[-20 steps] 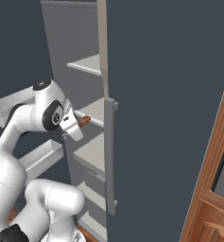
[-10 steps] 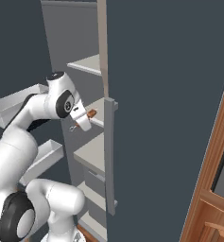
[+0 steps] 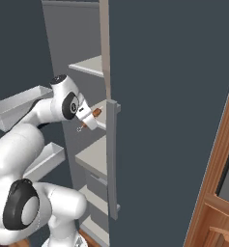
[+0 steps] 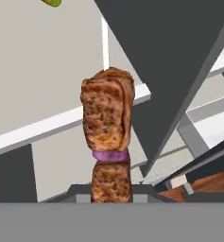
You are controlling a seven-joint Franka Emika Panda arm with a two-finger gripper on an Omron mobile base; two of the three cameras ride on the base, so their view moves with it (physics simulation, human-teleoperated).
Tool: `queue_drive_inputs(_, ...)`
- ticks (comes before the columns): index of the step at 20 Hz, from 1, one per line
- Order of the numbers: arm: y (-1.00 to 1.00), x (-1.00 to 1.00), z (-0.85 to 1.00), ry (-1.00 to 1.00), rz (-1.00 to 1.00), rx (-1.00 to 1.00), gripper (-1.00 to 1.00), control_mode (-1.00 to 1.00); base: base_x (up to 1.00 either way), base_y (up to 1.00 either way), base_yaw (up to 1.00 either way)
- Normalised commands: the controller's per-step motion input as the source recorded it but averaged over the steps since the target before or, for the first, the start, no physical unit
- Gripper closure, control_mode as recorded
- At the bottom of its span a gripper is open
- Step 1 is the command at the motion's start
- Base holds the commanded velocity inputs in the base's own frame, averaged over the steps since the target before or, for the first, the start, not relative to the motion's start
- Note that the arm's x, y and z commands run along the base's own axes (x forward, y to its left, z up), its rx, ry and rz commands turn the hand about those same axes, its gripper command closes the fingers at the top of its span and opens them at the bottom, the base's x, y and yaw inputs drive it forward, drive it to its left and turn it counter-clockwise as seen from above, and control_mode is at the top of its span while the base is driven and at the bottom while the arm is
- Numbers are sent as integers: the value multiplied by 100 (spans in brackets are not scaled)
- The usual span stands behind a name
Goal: Store the kebab skewer in the freezer for long-term storage. Close the freezer door after placing the cooked food.
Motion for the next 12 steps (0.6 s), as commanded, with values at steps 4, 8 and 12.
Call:
queue_drive_inputs(4, 0, 17, -7, -11, 3, -13, 100, -100, 0, 0, 0)
queue_drive_inputs(8, 0, 16, -1, -2, 6, -3, 100, -100, 0, 0, 0)
queue_drive_inputs(12, 0, 21, 0, 0, 3, 0, 100, -100, 0, 0, 0)
